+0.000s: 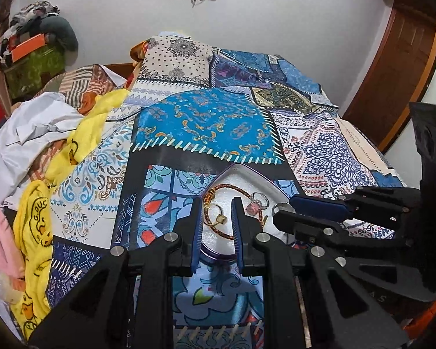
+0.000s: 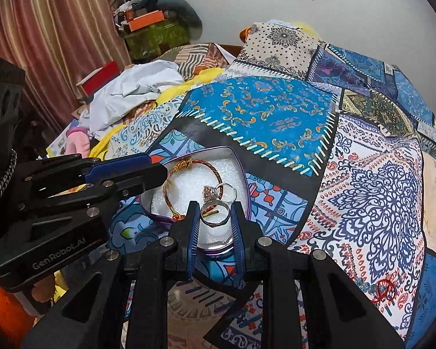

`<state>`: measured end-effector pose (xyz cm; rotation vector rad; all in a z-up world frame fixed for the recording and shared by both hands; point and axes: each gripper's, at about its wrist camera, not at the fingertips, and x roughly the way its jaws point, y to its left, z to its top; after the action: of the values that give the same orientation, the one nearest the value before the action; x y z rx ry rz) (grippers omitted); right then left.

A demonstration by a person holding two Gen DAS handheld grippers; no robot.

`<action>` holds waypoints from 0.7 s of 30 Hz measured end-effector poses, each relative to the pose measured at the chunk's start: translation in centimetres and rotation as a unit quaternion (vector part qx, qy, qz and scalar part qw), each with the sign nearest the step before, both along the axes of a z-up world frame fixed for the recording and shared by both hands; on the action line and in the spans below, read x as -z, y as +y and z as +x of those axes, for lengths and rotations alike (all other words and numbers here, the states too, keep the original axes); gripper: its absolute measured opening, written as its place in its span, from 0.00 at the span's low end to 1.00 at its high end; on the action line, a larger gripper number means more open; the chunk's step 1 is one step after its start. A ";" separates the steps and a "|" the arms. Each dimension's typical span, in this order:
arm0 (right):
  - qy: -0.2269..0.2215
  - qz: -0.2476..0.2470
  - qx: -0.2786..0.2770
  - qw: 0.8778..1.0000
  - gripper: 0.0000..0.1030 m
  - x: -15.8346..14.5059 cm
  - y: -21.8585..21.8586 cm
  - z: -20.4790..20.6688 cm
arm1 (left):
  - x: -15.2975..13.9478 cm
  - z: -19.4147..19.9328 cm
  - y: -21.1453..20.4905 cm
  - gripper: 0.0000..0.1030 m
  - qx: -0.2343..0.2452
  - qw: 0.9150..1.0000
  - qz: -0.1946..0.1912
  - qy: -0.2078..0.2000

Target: Organize jewelry

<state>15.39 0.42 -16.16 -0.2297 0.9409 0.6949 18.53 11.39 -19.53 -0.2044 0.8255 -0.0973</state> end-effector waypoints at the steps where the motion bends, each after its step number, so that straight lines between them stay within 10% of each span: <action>1: -0.001 -0.002 -0.002 1.000 0.19 0.0 0.1 0.0 | 0.0 0.0 0.1 0.17 -0.002 1.000 -0.001 0.001; 21: -0.062 0.018 0.053 0.997 0.36 -4.8 -4.1 -1.1 | -5.0 -2.6 -1.9 0.26 -0.004 0.999 0.026 -0.042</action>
<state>14.27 -3.64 -11.36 -0.1875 0.8157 0.5937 15.96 9.53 -14.53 -0.1539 0.7434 -0.0762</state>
